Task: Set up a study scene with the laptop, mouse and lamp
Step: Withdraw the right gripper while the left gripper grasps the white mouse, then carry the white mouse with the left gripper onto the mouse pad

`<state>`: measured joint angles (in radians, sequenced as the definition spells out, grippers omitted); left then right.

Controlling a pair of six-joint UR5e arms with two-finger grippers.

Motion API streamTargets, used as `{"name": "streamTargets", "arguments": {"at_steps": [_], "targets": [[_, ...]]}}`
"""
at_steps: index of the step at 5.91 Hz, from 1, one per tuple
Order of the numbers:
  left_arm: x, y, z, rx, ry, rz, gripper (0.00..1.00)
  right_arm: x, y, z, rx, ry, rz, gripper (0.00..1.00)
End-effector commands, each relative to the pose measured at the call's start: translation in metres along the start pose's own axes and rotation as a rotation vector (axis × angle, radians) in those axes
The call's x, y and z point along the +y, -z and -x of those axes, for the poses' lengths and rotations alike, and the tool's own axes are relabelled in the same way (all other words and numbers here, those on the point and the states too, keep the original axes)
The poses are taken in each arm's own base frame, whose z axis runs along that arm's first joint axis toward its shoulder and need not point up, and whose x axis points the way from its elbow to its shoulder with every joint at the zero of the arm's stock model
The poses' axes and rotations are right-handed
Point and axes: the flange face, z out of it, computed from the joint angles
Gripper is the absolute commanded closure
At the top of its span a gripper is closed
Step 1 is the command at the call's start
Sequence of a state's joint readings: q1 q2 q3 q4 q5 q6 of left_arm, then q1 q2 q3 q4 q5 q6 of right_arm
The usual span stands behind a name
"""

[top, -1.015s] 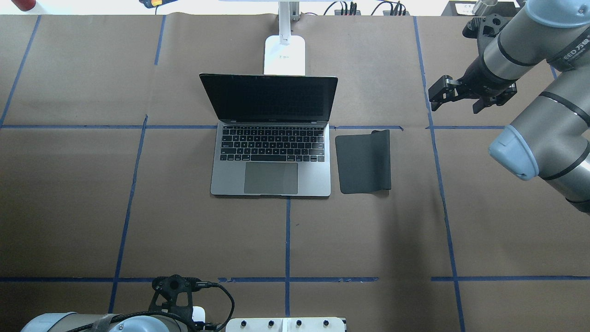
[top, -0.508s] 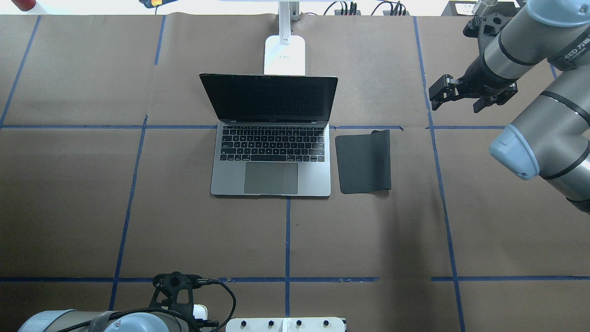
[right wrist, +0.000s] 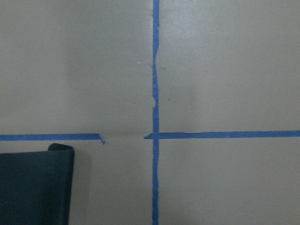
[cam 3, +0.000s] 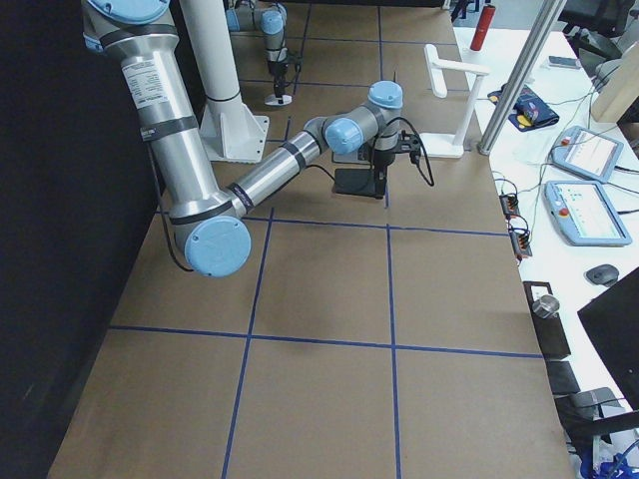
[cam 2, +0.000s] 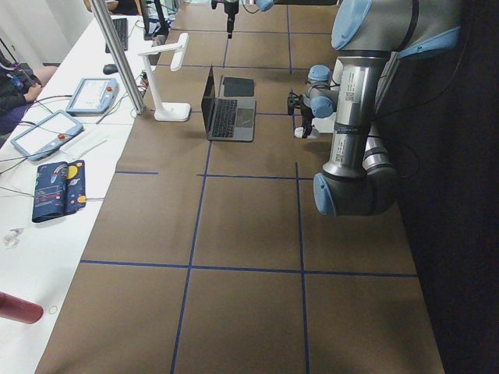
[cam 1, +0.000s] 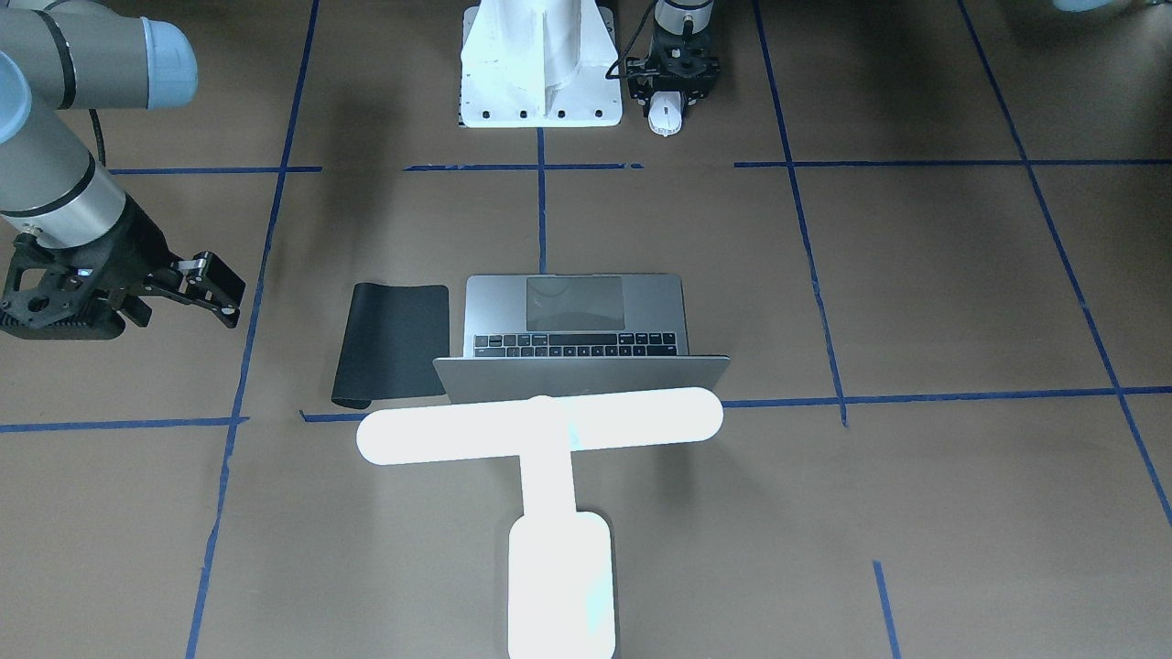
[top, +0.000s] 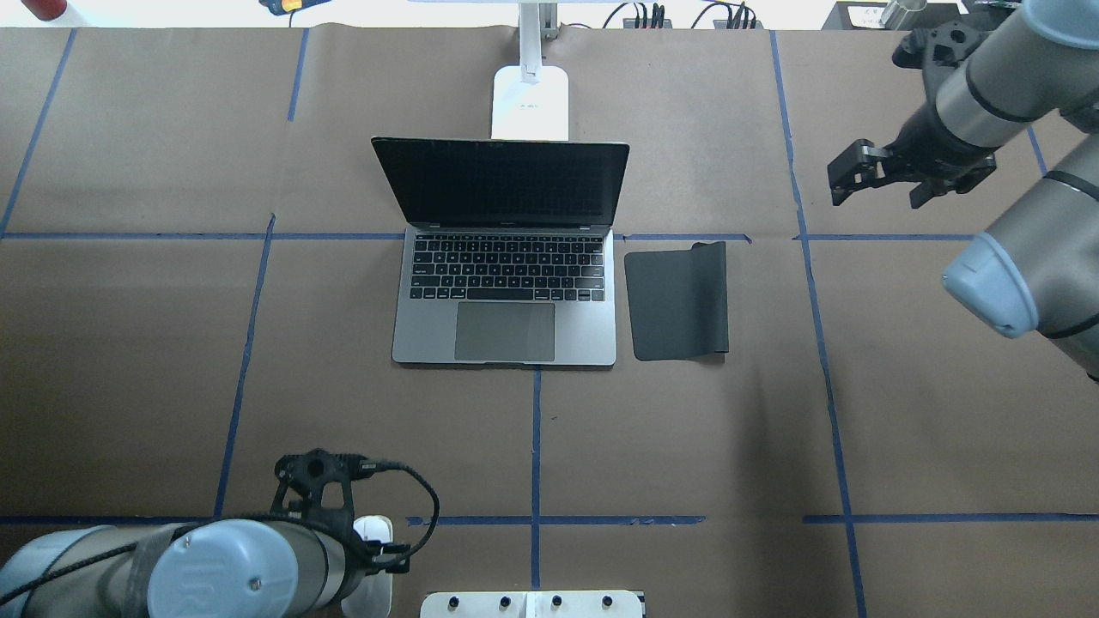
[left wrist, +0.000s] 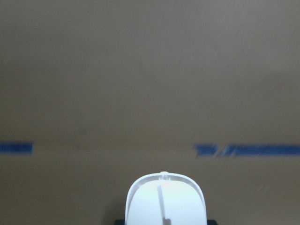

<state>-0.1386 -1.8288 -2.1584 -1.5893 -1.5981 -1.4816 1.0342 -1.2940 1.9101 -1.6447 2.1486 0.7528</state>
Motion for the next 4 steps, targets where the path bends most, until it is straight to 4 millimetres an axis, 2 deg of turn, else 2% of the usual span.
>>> {"name": "streamTargets", "arguments": {"at_steps": [1,2,3,4], "targets": [[-0.065,0.047,-0.041,0.036,-0.021,-0.080,0.93,0.011,0.015,-0.072,0.021,0.048,-0.003,0.00],[-0.093,0.048,-0.087,0.042,-0.019,-0.112,0.93,0.027,0.011,-0.131,0.020,0.080,0.035,0.00],[-0.113,0.038,-0.128,0.042,-0.028,-0.128,0.93,0.041,0.018,-0.191,0.036,0.079,0.041,0.00],[-0.140,0.032,-0.166,0.051,-0.015,-0.152,0.93,0.061,0.021,-0.243,-0.006,0.086,0.068,0.00]]}}
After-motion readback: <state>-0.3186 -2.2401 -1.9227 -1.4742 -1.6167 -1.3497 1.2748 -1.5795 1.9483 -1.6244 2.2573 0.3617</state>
